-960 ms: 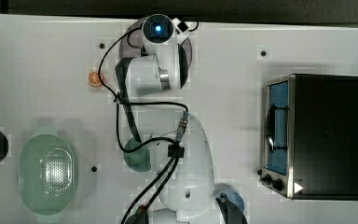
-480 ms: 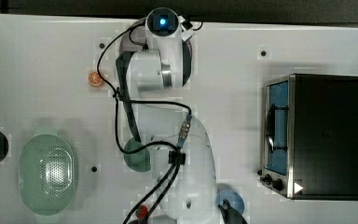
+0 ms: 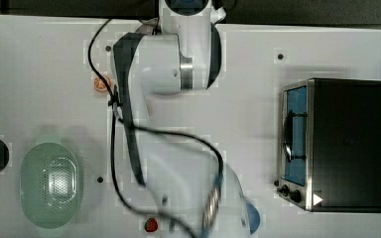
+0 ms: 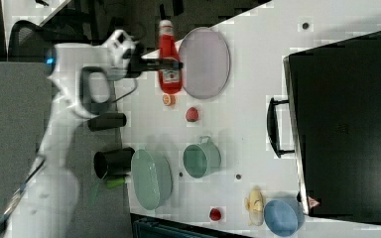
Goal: Pick ketchup from plate and place it on table.
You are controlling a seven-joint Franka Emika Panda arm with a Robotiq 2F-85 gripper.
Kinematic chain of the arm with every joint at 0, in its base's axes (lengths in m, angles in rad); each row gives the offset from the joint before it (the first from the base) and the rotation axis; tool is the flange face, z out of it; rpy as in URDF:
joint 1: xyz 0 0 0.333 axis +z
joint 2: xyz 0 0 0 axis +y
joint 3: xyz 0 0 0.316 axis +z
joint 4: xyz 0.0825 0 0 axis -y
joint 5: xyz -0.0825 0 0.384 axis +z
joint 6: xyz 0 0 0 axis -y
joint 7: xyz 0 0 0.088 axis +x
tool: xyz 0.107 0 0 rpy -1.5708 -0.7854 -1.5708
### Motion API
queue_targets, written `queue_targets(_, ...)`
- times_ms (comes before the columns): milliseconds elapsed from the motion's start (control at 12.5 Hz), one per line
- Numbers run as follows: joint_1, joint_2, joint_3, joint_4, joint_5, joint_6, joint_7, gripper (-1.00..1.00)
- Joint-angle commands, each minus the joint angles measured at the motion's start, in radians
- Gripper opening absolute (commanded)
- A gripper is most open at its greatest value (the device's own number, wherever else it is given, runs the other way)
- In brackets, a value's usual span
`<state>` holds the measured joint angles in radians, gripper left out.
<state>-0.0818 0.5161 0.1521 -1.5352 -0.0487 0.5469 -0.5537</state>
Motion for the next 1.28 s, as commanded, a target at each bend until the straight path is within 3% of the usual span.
queue_targets(80,-0.061,-0.173,0.006,-0.097,-0.001,-0.04,-0.029,0.18)
queue_targets(640,-0.109,-0.479,-0.018,-0.541,0.004,-0.012,-0.027,0.18)
queue_targets(960,-0.109,-0.5,-0.038,-0.717,0.009,0.149,-0.027,0.18)
queue_targets(1280,-0.109,-0.434,-0.038,-0.835,0.01,0.292,-0.026,0.18)
